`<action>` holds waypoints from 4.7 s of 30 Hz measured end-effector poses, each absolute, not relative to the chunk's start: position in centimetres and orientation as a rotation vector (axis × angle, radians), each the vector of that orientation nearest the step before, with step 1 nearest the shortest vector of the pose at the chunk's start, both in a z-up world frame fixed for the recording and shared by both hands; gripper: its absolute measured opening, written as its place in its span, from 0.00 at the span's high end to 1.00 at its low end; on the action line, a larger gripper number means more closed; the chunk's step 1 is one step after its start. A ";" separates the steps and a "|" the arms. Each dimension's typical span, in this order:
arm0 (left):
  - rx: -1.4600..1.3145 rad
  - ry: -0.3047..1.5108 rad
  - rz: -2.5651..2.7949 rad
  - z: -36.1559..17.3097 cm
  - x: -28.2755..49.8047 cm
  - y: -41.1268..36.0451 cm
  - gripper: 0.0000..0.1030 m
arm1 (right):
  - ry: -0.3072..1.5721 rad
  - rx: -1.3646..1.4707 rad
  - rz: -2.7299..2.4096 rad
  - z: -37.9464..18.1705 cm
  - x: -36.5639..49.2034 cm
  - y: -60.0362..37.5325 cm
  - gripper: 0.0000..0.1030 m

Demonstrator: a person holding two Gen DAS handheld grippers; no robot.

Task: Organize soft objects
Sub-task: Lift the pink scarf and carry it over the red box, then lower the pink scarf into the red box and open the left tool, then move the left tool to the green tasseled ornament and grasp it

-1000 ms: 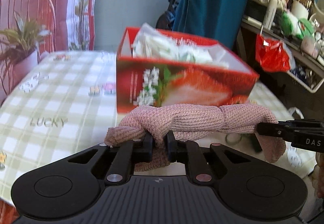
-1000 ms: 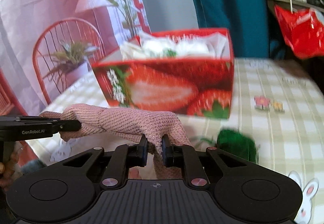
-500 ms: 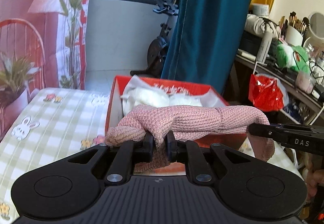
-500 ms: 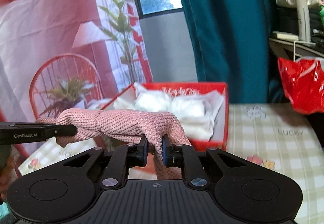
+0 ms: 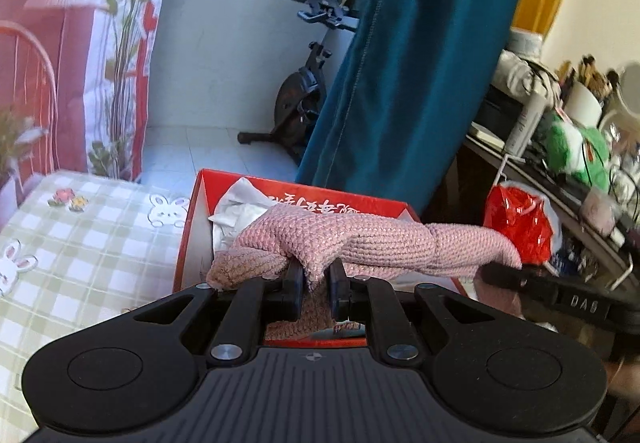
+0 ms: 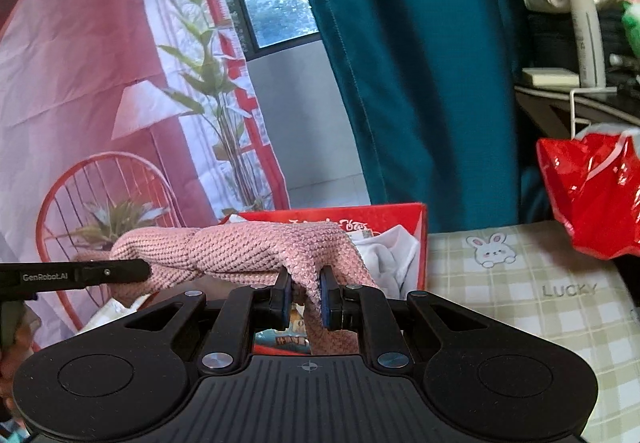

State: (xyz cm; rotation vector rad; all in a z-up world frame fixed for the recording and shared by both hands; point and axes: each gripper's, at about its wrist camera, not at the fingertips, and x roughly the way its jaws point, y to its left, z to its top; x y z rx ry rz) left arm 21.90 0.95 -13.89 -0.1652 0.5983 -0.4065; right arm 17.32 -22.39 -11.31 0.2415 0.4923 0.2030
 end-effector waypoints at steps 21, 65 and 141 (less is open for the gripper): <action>-0.354 0.766 -0.438 -17.7 27.9 1.1 0.87 | 0.514 0.599 0.184 -16.4 25.4 -24.6 0.88; -0.033 0.873 -0.373 -19.9 31.5 -2.2 0.83 | 0.735 0.191 0.139 -17.6 29.2 -20.5 0.85; -0.199 0.929 -0.442 -25.9 18.4 -1.9 0.34 | 0.797 -0.018 0.437 -26.1 13.6 -15.0 0.51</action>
